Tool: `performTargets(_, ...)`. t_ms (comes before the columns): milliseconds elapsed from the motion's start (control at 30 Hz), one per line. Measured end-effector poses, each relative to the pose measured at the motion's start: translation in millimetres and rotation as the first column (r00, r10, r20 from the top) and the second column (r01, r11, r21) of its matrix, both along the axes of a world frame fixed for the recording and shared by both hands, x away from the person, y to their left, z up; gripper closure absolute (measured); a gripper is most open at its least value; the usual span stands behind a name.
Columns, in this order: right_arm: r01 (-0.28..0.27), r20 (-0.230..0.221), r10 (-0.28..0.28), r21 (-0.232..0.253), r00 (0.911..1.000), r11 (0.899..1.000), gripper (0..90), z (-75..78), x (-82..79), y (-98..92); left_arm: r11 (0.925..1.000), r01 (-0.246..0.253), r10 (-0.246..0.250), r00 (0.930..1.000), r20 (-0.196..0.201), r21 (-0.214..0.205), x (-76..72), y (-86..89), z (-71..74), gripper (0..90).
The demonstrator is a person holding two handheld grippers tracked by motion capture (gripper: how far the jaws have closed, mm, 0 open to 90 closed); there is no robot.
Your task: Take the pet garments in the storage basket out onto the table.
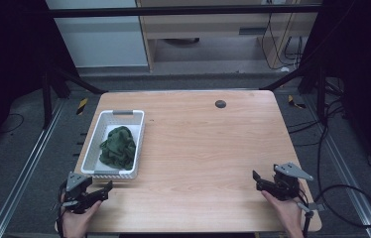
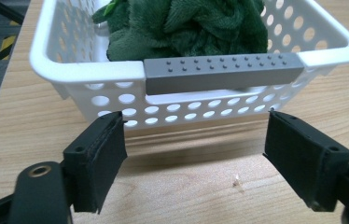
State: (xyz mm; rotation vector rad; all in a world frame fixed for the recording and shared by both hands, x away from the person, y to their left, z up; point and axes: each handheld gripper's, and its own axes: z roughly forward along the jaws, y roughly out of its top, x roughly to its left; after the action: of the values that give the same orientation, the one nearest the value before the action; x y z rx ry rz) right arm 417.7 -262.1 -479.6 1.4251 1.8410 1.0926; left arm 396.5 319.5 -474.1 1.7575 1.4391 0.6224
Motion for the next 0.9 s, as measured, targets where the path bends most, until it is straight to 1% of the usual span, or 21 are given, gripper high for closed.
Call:
performTargets(33, 0.0, 0.0, 0.0, 0.0, 1.0, 1.0, 18.7, 0.0, 0.0, 0.0, 1.0, 0.0, 0.0, 1.0, 0.0, 0.0, 0.0, 0.0, 0.0, 20.3)
performTargets(67, -0.004, 0.001, 0.004, -0.012, 1.0, 1.0, 18.8, -1.3, -0.9, -0.6, 1.0, -0.007, 0.007, 0.9999, 0.008, -0.007, -1.4, 1.0, 1.9, 20.3)
performTargets(100, -0.009, -0.011, 0.008, -0.008, 0.9999, 1.0, 18.8, -1.8, -2.3, -0.6, 0.9998, -0.012, 0.012, 0.9998, 0.013, -0.016, -3.0, 1.8, 3.9, 20.7)
performTargets(167, -0.005, -0.004, 0.005, -0.021, 1.0, 1.0, 18.8, -2.8, -3.1, -1.9, 0.9993, -0.017, 0.018, 0.9995, 0.026, -0.034, -5.9, 3.2, 7.6, 20.7)
performTargets(200, -0.001, -0.009, 0.001, -0.011, 1.0, 1.0, 18.8, -2.3, -3.8, -1.9, 0.9989, -0.016, 0.017, 0.9993, 0.033, -0.044, -7.4, 4.0, 9.4, 20.7)
performTargets(233, -0.001, -0.004, 0.0, -0.015, 1.0, 1.0, 18.8, -2.4, -4.0, -2.6, 0.9985, -0.018, 0.02, 0.9991, 0.038, -0.052, -8.7, 4.4, 11.1, 20.4)
performTargets(300, 0.003, -0.008, -0.003, -0.012, 1.0, 1.0, 18.7, -2.4, -4.7, -2.6, 0.9983, -0.021, 0.023, 0.9986, 0.048, -0.055, -10.5, 5.2, 14.5, 19.3)
performTargets(367, 0.001, -0.006, -0.001, -0.022, 1.0, 1.0, 18.4, -2.9, -4.4, -3.0, 0.9976, -0.021, 0.024, 0.9982, 0.055, -0.066, -10.4, 5.4, 17.1, 18.5)
performTargets(400, 0.002, 0.0, -0.002, -0.03, 1.0, 1.0, 18.4, -2.5, -4.8, -2.7, 0.9974, -0.021, 0.025, 0.9976, 0.064, -0.069, -10.0, 6.4, 20.8, 17.5)
performTargets(433, 0.002, 0.0, -0.002, -0.03, 1.0, 1.0, 18.4, -2.5, -4.8, -2.7, 0.9974, -0.021, 0.025, 0.9976, 0.064, -0.069, -10.0, 6.4, 20.8, 17.5)
performTargets(467, 0.002, 0.001, -0.002, -0.029, 1.0, 1.0, 18.2, -2.3, -4.9, -2.8, 0.9972, -0.022, 0.027, 0.997, 0.072, -0.072, -10.0, 6.9, 22.9, 17.5)
performTargets(500, 0.003, -0.003, -0.003, -0.019, 1.0, 1.0, 18.3, -1.8, -5.4, -2.4, 0.9971, -0.022, 0.028, 0.9966, 0.078, -0.073, -9.7, 7.3, 24.8, 17.4)
performTargets(533, 0.001, 0.003, -0.001, -0.029, 1.0, 1.0, 18.2, -2.3, -5.2, -3.3, 0.9967, -0.023, 0.03, 0.9961, 0.083, -0.077, -9.6, 7.8, 26.8, 17.1)
performTargets(567, 0.001, 0.003, -0.001, -0.029, 1.0, 1.0, 18.2, -2.3, -5.2, -3.3, 0.9963, -0.021, 0.029, 0.9958, 0.087, -0.083, -9.7, 8.3, 28.8, 17.1)
performTargets(667, 0.001, -0.007, -0.001, -0.017, 1.0, 1.0, 17.8, -2.3, -5.6, -2.7, 0.9958, -0.011, 0.021, 0.9944, 0.103, -0.091, -9.3, 9.5, 34.5, 16.8)
performTargets(733, -0.002, 0.0, 0.002, -0.029, 1.0, 1.0, 17.5, -2.8, -4.9, -2.6, 0.9955, -0.011, 0.021, 0.9942, 0.106, -0.094, -8.5, 10.7, 38.2, 16.8)
performTargets(900, 0.001, -0.003, -0.001, -0.036, 1.0, 0.999, 16.8, -2.5, -4.9, -1.4, 0.9946, -0.001, 0.013, 0.993, 0.117, -0.104, -5.5, 14.0, 49.0, 16.8)
